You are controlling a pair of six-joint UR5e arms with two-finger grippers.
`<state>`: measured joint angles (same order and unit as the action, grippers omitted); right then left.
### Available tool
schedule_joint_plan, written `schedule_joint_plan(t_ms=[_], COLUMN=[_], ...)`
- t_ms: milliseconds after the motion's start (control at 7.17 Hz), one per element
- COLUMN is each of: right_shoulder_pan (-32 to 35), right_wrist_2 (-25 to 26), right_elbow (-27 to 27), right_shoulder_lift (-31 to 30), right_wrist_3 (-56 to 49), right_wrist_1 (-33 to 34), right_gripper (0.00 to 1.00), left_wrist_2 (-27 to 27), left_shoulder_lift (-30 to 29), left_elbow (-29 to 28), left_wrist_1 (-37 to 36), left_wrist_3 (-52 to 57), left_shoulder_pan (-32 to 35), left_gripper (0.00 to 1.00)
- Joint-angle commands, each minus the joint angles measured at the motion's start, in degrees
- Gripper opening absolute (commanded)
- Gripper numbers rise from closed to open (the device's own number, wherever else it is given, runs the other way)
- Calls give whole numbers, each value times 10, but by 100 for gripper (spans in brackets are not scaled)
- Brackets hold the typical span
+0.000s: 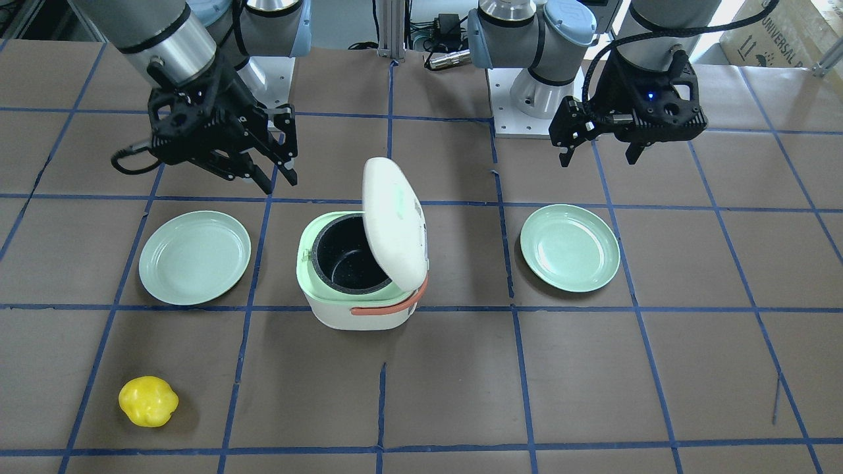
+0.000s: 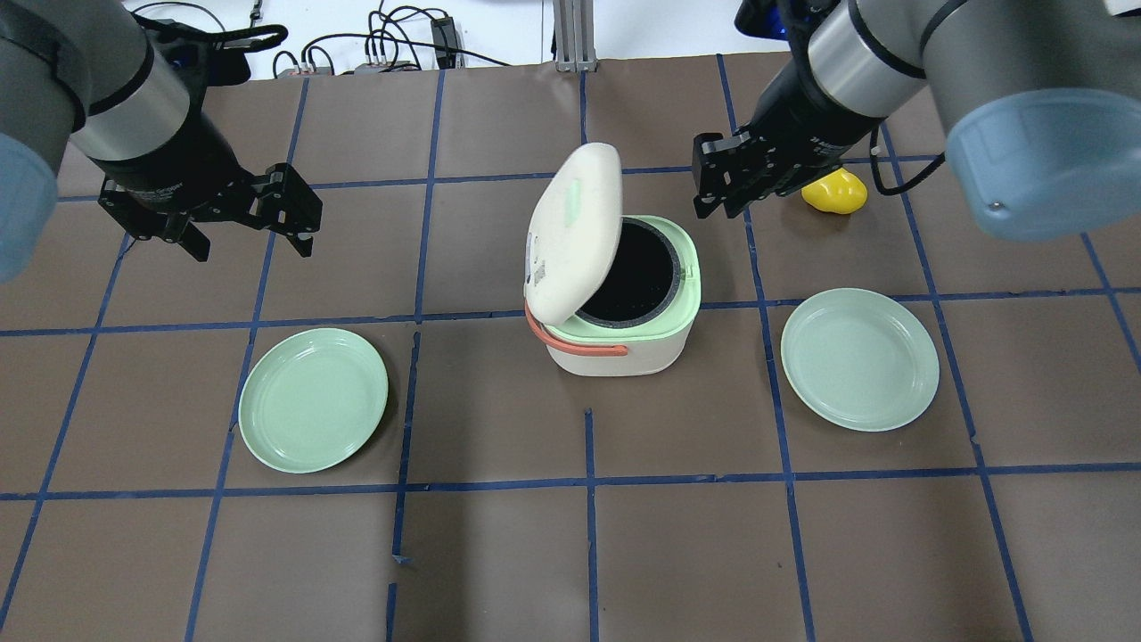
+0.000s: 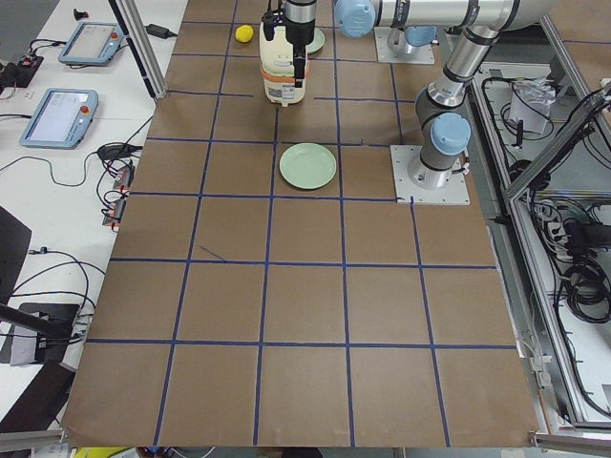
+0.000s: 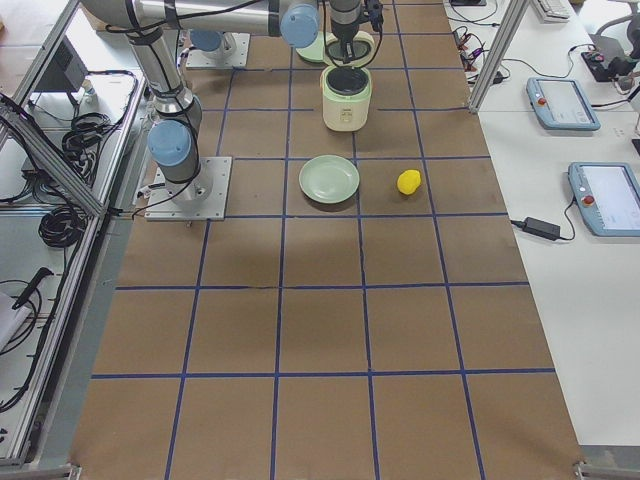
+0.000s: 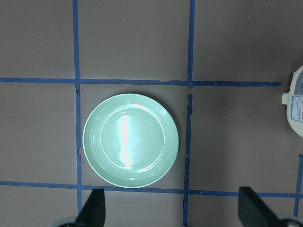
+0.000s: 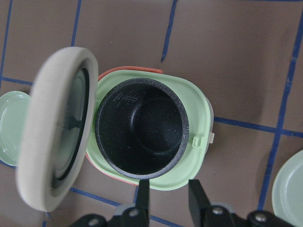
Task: Press rice cooker button
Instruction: 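Lift the right gripper away as the cooker lid pops open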
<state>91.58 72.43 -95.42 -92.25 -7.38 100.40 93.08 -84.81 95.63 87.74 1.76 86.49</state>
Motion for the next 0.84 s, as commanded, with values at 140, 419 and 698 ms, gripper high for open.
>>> schedule_joint_plan(t_ms=[140, 419, 698], right_shoulder_pan=[-8, -32, -35], right_wrist_2=[122, 129, 147], right_elbow=[33, 33, 22], right_shoulder_lift=[-35, -39, -36], right_wrist_3=[59, 81, 81], right_wrist_1=[-64, -66, -67], right_gripper=[100, 100, 99], left_wrist_2=[0, 0, 0], left_shoulder_lift=[0, 0, 0], left_elbow=[0, 0, 0], left_wrist_1=[1, 1, 0], left_wrist_3=[0, 0, 0], left_shoulder_pan=[0, 0, 0], left_gripper=[100, 100, 100])
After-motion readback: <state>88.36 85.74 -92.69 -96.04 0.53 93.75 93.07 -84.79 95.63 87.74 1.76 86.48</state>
